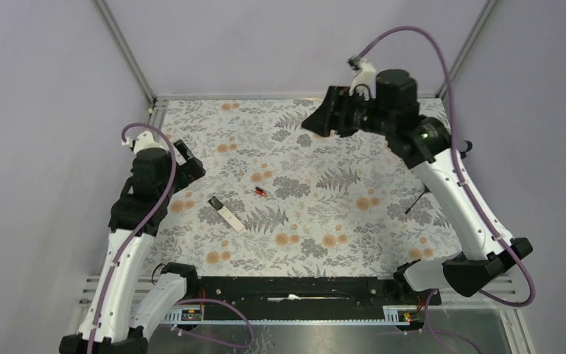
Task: Load the batteries into the remote control
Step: Pick up the remote control from the center of the board.
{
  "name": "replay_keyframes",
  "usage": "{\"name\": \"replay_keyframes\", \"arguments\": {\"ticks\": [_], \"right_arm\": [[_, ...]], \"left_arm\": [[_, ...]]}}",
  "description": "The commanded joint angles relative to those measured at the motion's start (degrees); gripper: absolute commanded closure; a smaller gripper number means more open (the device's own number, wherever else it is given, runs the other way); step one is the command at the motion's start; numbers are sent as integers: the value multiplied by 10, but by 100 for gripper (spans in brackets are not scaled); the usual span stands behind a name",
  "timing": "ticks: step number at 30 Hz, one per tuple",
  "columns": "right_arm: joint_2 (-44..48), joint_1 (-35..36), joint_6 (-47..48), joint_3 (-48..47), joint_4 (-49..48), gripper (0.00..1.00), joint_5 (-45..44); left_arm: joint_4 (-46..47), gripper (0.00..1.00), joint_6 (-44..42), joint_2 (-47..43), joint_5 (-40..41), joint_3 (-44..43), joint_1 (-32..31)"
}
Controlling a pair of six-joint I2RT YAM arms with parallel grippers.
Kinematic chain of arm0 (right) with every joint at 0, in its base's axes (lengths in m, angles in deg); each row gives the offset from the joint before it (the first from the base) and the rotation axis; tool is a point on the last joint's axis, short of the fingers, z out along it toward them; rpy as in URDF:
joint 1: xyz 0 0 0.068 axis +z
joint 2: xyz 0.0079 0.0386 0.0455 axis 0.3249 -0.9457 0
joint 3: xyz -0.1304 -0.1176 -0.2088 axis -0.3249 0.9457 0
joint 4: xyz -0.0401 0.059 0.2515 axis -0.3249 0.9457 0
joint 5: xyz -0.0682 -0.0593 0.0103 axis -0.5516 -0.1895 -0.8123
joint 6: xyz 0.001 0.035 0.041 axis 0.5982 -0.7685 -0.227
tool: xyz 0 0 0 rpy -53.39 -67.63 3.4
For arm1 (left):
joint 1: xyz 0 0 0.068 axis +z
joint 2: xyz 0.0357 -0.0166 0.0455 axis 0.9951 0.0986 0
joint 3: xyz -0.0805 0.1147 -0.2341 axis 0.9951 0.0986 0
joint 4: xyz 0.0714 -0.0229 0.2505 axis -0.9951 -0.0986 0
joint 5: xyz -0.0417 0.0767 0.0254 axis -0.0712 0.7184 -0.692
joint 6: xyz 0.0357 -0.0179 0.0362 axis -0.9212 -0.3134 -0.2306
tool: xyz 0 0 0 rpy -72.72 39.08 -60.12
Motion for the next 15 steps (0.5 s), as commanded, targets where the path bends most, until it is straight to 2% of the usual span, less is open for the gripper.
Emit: {"name": "replay_keyframes", "arguments": {"ticks": [1, 6, 15], "right_arm": [[12, 82, -44, 47, -47, 27, -99], [-5, 161, -52, 88, -47, 31, -177], [-29, 263, -33, 166, -33, 33, -329]], "left_arm": [[-61, 1, 114, 38, 47, 31, 1], [-51, 1, 180, 88, -23, 99, 1], [39, 3, 231, 221, -66, 176, -2]]}}
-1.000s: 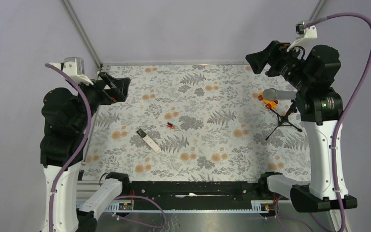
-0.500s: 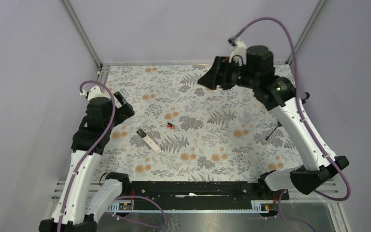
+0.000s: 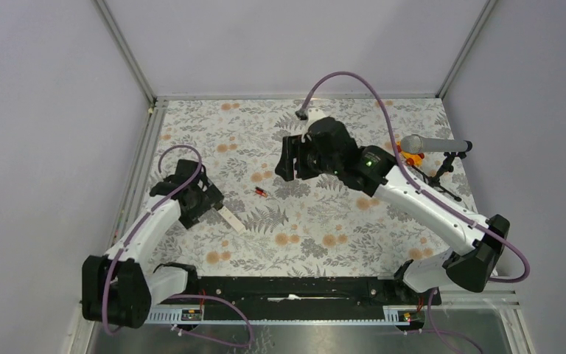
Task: Load the batteries into the remote control
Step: Pick up the remote control from the center of the board.
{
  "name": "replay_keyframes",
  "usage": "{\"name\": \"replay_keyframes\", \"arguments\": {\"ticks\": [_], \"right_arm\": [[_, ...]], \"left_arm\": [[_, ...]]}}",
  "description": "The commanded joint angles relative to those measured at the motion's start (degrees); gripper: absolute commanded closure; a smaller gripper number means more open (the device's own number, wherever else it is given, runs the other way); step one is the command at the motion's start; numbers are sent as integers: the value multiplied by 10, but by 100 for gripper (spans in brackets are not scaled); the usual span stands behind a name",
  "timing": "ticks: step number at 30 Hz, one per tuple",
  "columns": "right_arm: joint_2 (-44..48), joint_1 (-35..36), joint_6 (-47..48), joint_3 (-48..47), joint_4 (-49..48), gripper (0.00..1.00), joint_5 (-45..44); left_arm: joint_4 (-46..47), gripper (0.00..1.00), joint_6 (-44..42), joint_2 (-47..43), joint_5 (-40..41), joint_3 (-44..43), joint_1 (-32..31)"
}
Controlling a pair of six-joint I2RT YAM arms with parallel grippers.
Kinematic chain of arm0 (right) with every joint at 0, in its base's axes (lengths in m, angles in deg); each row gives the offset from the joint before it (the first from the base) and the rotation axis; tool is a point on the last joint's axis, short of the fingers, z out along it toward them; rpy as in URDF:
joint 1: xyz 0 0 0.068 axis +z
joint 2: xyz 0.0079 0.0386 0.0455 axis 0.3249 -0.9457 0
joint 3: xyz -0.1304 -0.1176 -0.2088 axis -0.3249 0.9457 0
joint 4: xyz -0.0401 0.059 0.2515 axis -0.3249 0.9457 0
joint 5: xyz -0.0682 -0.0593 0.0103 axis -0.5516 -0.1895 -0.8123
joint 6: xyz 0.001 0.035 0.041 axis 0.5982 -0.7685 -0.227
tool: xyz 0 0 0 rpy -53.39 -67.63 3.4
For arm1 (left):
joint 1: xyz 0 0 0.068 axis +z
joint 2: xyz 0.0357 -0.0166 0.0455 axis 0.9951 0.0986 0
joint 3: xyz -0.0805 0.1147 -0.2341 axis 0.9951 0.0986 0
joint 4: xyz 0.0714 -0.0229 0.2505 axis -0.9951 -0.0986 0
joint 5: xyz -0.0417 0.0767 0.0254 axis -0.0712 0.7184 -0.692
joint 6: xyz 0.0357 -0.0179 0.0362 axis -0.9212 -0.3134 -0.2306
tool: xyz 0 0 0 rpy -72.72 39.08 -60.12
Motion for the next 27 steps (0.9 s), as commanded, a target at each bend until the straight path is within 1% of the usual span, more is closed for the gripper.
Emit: {"name": "replay_keyframes", "arguments": {"ticks": [1, 4, 7, 10, 12, 15, 18, 19, 24, 27], "right_arm": [[-19, 35, 10, 25, -7, 33, -93], [-16, 38, 10, 71, -22, 33, -110], [2, 38, 16, 124, -49, 32, -125], [10, 37, 18, 152, -57, 30, -136], [9, 37, 19, 163, -58, 28, -136], [3, 37, 19, 173, -56, 27, -129], [-3, 37, 14, 183, -56, 27, -126], [-4, 37, 13, 185, -56, 26, -126], [-17, 37, 10, 195, -56, 26, -111], [-29, 37, 11, 196, -56, 22, -93]], "left_arm": [[85, 3, 41, 48, -36, 23, -2], [133, 3, 47, 78, -49, 33, -4], [155, 3, 54, 101, -51, 35, -6], [169, 5, 62, 124, -42, 37, -8], [172, 12, 66, 139, -36, 34, -9], [171, 30, 72, 156, -25, 28, -12], [159, 37, 76, 170, -13, 19, -15], [157, 42, 77, 175, -12, 16, -17], [153, 70, 79, 192, -14, 4, -22], [153, 87, 70, 183, -27, -7, -23]]}}
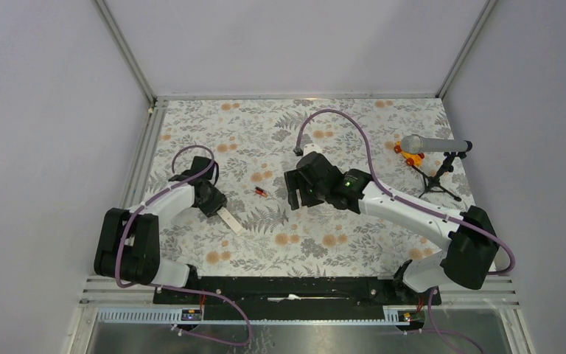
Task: Load the batteries into the remote control
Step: Pick up the remote control from the center of the board.
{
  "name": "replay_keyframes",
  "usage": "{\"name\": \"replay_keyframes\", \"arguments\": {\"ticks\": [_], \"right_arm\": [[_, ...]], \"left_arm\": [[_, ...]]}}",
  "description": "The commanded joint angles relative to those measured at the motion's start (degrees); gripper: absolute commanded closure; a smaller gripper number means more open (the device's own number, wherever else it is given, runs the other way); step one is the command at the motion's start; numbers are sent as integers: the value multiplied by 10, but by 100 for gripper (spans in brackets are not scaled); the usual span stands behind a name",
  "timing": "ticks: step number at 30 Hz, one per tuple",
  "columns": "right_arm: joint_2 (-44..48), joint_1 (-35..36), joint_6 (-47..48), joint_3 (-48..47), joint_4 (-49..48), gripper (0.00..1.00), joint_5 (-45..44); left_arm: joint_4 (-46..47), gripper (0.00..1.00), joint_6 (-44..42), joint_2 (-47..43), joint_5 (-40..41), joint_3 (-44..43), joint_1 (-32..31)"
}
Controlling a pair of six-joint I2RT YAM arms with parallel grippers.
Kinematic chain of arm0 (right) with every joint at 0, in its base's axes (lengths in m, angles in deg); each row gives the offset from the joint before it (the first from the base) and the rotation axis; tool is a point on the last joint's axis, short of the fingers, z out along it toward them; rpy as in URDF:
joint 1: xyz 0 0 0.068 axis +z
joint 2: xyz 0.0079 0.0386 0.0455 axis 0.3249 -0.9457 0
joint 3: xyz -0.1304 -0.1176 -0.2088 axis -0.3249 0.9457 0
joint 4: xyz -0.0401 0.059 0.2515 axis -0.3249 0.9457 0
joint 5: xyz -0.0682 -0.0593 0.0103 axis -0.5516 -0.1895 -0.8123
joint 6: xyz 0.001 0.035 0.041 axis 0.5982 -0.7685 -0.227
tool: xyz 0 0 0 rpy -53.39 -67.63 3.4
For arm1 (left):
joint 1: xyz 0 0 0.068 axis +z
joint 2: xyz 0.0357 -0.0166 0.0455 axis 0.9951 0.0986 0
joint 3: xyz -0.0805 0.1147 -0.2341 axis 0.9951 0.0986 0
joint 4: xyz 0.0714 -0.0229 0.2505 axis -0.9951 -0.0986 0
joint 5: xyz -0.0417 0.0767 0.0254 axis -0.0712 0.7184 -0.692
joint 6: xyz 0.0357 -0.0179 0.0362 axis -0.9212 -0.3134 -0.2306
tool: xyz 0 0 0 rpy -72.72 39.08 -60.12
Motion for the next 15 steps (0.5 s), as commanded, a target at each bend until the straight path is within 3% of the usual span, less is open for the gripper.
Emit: {"name": "replay_keyframes", "arguments": {"ticks": [1, 4, 7, 10, 13, 15], "right_arm": [[-14, 0, -1, -1, -16, 18, 22], [-20, -4, -11, -22, -16, 1, 69], [-19, -14, -35, -64, -32, 0, 149], [-14, -23, -72, -90, -92, 0, 235], [-11, -27, -125, -88, -183, 1, 324], [-10, -27, -165, -82, -240, 0, 353]], "left_arm": [[6, 90, -12, -9, -6, -31, -4], [12, 98, -61, -46, -38, -50, -4], [30, 99, -122, -97, -104, -74, -3], [87, 98, -183, -153, -239, -92, -3], [148, 94, -194, -201, -378, -118, -3], [162, 92, -184, -218, -428, -144, -3]]}}
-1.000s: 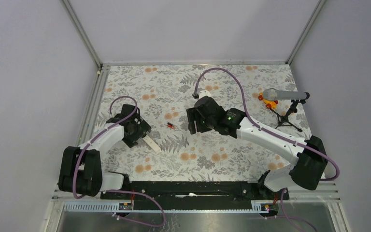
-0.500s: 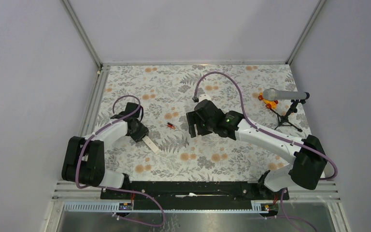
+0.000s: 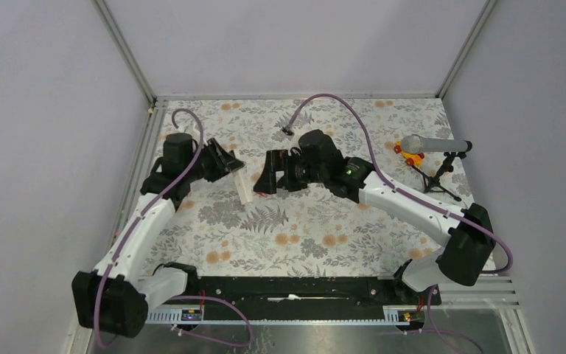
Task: Load the batteries into the remote control
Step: Pick up the remote control from the center of the board.
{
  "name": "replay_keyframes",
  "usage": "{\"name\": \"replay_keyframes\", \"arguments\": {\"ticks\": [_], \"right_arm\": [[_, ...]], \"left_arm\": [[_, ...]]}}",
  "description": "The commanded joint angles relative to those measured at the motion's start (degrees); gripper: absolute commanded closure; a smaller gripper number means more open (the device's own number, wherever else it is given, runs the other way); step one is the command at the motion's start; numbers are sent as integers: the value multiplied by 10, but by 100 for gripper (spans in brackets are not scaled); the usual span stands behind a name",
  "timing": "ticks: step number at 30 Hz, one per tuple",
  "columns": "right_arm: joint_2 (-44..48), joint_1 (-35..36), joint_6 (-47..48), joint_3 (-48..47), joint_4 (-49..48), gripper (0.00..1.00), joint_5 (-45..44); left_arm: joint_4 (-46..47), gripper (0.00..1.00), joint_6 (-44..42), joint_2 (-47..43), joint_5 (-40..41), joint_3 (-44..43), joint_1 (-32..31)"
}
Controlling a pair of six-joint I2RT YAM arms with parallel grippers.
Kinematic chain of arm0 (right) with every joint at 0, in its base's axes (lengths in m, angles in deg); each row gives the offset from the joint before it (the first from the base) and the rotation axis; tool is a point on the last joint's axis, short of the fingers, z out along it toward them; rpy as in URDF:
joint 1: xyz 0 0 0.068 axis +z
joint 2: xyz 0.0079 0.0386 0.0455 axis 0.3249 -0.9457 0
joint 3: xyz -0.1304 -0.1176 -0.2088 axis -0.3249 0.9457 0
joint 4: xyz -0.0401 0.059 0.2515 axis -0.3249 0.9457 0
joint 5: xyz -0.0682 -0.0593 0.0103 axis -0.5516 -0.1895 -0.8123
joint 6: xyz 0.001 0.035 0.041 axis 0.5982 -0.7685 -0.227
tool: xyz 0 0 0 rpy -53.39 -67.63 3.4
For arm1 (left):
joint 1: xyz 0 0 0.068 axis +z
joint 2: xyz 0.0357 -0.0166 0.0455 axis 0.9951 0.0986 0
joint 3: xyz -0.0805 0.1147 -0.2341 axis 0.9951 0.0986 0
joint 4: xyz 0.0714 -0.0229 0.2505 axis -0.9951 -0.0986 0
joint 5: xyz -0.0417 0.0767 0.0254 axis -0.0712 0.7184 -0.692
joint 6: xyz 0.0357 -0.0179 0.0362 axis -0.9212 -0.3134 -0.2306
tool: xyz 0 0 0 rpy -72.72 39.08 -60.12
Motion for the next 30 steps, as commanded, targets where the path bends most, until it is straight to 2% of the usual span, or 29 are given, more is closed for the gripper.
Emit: {"name": "replay_keyframes", "arguments": {"ticks": [1, 4, 7, 10, 13, 16, 23, 25, 28, 30], "right_arm": [[14, -3, -102, -11, -161, 0, 131], [16, -3, -127, -6, -212, 4, 136], [9, -3, -143, -13, -234, 8, 156], [5, -3, -183, -5, -312, 23, 204], [17, -3, -222, 33, -414, 33, 232], [47, -2, -234, 69, -488, 35, 231], [96, -2, -249, 127, -568, 36, 224], [108, -3, -249, 139, -582, 40, 215], [113, -2, -230, 131, -550, 63, 208], [112, -2, -203, 117, -502, 80, 197]], "left_arm": [[101, 91, -26, -50, -200, -71, -2], [126, 91, 9, -70, -235, -105, -2], [199, 89, 69, -82, -288, -111, -2], [268, 88, 128, -86, -325, -110, -2], [298, 88, 146, -88, -337, -110, -2], [324, 88, 163, -89, -354, -110, -2], [412, 88, 220, -92, -393, -105, -1], [423, 87, 228, -91, -401, -105, -2], [429, 79, 229, -93, -400, -102, -2], [428, 67, 228, -94, -396, -100, -2]]}}
